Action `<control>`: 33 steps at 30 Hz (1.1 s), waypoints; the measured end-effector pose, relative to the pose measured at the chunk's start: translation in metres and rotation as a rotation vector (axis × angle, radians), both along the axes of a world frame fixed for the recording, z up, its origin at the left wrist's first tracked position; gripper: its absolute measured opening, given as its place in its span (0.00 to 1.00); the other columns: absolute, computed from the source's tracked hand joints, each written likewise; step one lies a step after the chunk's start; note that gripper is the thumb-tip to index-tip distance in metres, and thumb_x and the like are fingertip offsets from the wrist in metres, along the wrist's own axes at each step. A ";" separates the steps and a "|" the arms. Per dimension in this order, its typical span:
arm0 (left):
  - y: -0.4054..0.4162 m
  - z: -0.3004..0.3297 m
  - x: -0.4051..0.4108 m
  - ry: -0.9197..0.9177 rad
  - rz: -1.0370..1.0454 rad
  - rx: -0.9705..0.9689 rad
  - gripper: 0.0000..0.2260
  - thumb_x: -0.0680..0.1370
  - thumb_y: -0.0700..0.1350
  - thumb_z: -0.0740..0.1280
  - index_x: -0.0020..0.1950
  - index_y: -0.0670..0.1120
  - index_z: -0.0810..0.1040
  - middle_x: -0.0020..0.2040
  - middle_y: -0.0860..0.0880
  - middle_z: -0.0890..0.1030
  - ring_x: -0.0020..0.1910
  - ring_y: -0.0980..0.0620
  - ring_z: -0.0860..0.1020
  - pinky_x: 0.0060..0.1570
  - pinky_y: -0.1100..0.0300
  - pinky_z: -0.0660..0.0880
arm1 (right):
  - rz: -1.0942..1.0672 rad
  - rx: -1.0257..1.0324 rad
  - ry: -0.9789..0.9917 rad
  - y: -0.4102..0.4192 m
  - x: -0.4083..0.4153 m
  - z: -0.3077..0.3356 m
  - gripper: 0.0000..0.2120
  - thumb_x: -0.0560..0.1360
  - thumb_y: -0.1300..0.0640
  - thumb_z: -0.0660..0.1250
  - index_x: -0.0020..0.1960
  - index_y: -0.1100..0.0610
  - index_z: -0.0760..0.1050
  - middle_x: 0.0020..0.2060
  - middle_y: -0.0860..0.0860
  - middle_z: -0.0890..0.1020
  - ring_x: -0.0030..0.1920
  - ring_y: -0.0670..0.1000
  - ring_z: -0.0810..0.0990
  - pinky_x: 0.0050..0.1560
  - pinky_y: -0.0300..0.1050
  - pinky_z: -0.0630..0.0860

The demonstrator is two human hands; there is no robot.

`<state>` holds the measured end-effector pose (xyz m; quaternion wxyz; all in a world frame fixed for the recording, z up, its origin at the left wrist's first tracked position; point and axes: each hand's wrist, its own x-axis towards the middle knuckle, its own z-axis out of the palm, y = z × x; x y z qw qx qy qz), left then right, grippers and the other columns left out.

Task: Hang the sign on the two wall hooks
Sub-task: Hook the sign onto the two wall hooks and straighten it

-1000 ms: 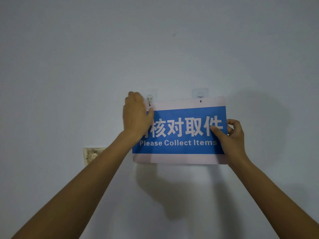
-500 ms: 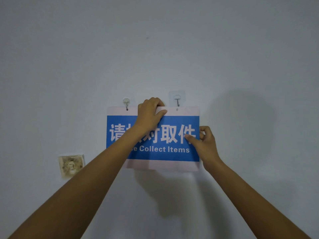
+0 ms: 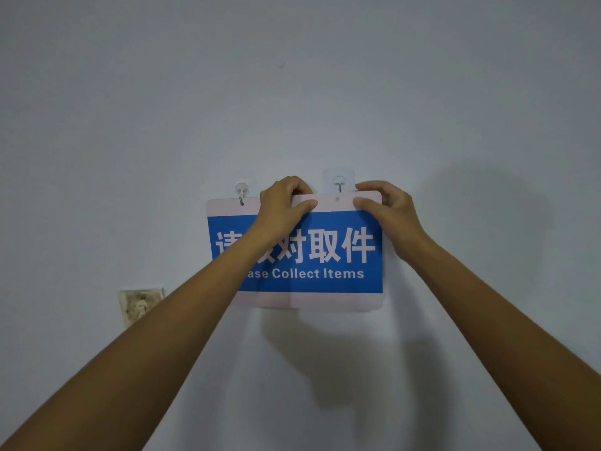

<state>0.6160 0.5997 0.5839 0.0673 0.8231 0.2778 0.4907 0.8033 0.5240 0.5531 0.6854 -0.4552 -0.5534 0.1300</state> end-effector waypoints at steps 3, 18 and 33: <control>0.002 0.002 0.004 -0.050 0.033 -0.005 0.04 0.75 0.45 0.69 0.46 0.49 0.74 0.48 0.54 0.78 0.49 0.51 0.76 0.60 0.43 0.73 | -0.102 0.050 -0.077 0.011 0.001 0.010 0.12 0.74 0.54 0.69 0.56 0.55 0.73 0.57 0.50 0.79 0.54 0.50 0.80 0.46 0.43 0.81; 0.016 -0.012 0.017 -0.086 0.109 0.132 0.06 0.74 0.46 0.70 0.48 0.47 0.78 0.54 0.48 0.77 0.53 0.52 0.70 0.58 0.50 0.73 | -0.391 0.129 -0.189 0.020 -0.002 -0.010 0.16 0.74 0.50 0.69 0.54 0.58 0.70 0.46 0.44 0.78 0.39 0.39 0.77 0.38 0.29 0.72; 0.006 -0.014 0.007 -0.033 0.042 0.161 0.05 0.73 0.44 0.71 0.47 0.45 0.79 0.51 0.48 0.78 0.53 0.50 0.72 0.56 0.51 0.73 | -0.298 0.163 -0.196 0.011 -0.002 -0.019 0.15 0.74 0.54 0.70 0.56 0.59 0.70 0.50 0.46 0.78 0.45 0.42 0.79 0.38 0.27 0.75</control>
